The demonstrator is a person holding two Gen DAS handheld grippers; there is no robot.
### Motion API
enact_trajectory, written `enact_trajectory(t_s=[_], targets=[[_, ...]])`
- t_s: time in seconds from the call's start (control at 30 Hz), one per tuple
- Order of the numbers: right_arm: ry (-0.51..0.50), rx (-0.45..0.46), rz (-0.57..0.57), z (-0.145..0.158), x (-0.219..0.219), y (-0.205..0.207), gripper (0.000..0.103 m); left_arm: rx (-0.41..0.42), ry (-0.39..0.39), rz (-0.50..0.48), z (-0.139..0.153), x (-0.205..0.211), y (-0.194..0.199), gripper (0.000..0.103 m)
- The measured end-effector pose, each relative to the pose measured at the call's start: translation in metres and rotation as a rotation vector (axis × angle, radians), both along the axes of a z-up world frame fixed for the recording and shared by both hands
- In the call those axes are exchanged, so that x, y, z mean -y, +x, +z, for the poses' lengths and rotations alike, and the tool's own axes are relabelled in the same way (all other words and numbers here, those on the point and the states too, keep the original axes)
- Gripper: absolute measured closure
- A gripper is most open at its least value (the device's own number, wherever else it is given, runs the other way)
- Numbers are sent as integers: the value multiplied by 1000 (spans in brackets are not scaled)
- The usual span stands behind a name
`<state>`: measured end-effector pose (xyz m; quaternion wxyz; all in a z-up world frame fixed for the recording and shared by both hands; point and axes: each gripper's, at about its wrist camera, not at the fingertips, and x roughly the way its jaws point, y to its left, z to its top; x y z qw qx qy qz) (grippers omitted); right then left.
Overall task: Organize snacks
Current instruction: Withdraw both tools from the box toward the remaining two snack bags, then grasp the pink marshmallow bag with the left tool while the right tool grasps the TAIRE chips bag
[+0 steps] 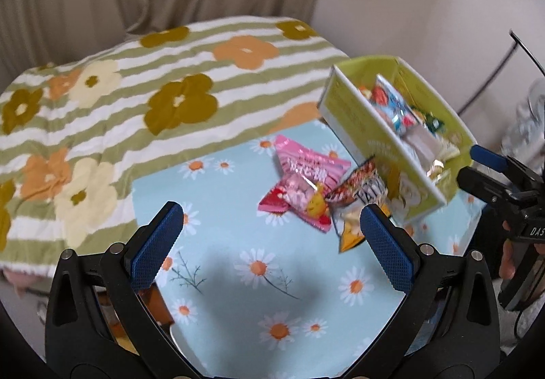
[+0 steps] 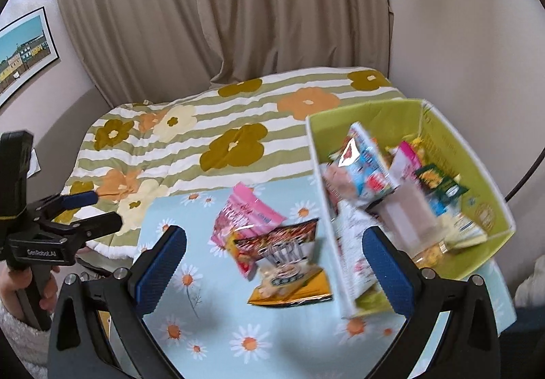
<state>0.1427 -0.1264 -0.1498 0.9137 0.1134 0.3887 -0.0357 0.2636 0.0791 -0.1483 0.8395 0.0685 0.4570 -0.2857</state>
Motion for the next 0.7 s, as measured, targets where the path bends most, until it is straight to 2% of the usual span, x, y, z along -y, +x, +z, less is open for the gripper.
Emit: enact_trajectory(t_s=[0.07,0.27,0.4,0.53,0.7], targets=[[-1,-8,-9,-11,-8,1,0,-18,9,-43,-11,6,6,0],[-90,-41,-29,-48,-31,-6,0,-69,47,-174,-48,32,22,0],[-163,-66,-49,-79,-42,-6,0,-109,111,-268,-84,57,29,0],[-204,-97,-76,-110,-51,-1,0,-133,123,-313,-111,75,35,0],[-289,-108,-93,-130,-61,5,0,-169,137,-336,-142,98,47,0]])
